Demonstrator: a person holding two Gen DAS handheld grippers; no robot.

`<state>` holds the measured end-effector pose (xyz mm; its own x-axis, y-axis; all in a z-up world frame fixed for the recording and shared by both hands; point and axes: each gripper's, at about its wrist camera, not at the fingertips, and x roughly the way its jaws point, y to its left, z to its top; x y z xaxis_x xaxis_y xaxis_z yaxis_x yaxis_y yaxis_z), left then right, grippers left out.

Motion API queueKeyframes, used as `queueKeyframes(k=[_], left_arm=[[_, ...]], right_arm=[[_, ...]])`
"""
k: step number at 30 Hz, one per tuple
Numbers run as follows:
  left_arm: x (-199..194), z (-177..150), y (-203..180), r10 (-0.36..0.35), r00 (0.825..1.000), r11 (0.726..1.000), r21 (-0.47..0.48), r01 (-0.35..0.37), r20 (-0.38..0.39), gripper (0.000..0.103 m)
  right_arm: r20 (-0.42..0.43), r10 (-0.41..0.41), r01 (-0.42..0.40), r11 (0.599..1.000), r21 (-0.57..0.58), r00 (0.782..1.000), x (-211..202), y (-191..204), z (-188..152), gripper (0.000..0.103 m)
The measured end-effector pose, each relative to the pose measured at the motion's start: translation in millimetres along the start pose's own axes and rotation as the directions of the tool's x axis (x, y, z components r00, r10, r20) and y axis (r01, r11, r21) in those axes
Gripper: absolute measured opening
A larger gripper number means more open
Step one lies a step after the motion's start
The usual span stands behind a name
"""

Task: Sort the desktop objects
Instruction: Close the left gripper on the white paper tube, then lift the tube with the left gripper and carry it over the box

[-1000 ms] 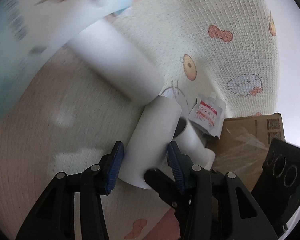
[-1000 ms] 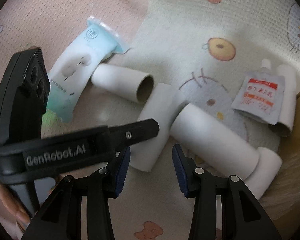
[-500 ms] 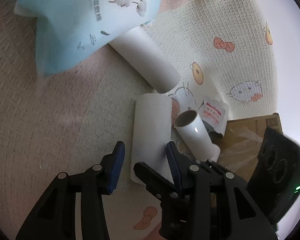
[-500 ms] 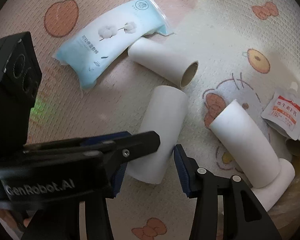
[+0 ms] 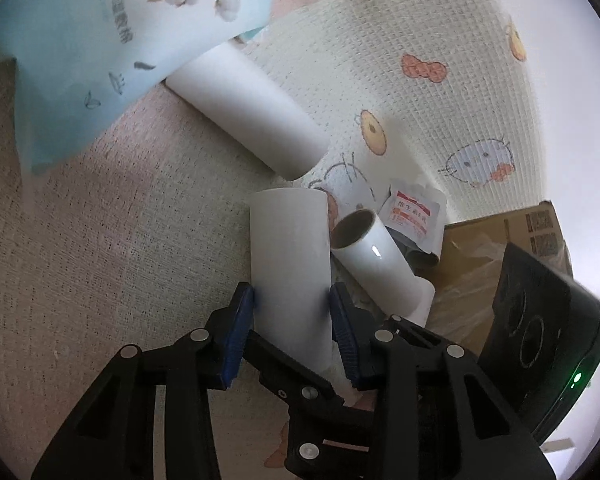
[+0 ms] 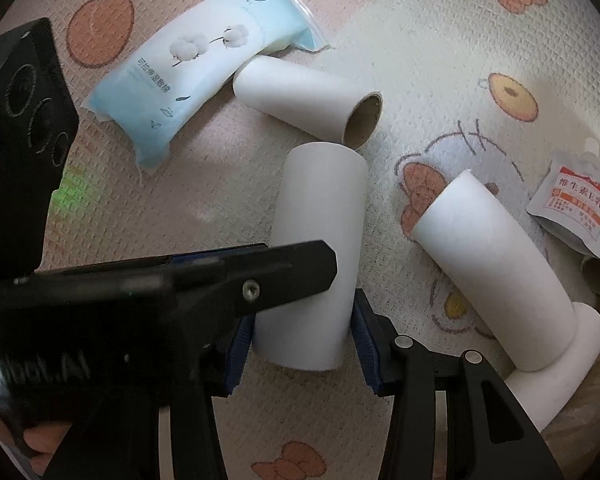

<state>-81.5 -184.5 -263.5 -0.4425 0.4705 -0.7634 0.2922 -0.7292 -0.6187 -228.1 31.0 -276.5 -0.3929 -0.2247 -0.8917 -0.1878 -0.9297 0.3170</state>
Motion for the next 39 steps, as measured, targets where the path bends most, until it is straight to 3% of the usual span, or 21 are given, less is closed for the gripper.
queueKeyframes(k=[4, 11, 20, 24, 26, 39], left_arm=[[-4.5, -4.0, -9.8, 0.038, 0.999, 0.998, 0.05, -0.039, 0.016, 0.043], [-26.4, -4.5, -23.3, 0.042, 0.996, 0.995, 0.088, -0.049, 0.082, 0.043], [-75.5, -8.0, -54.6, 0.081, 0.971, 0.985, 0.131, -0.113, 0.225, 0.043], [-95.9, -9.5, -75.4, 0.087, 0.955, 0.975, 0.173, -0.14, 0.285, 0.043], [-106.4, -8.1, -85.3, 0.078, 0.949, 0.971, 0.193, -0.142, 0.307, 0.043], [-142.6, -5.3, -152.5, 0.049, 0.925, 0.931, 0.317, -0.179, 0.376, 0.043]], right_arm=[[0.003, 0.003, -0.003, 1.0, -0.004, 1.0, -1.1, 1.8, -0.6, 0.044], [0.046, -0.016, 0.017, 1.0, -0.004, 0.999, -14.4, 5.1, 2.3, 0.043], [0.15, 0.028, -0.02, 0.998, -0.054, 0.988, -54.6, 24.7, 7.8, 0.043], [0.214, 0.039, -0.021, 0.996, -0.084, 0.976, -80.1, 38.6, 10.3, 0.043], [0.225, 0.048, -0.029, 0.996, -0.088, 0.973, -86.9, 29.6, 32.5, 0.043], [0.374, 0.037, -0.004, 0.996, -0.088, 0.927, -173.8, 28.8, 30.1, 0.043]])
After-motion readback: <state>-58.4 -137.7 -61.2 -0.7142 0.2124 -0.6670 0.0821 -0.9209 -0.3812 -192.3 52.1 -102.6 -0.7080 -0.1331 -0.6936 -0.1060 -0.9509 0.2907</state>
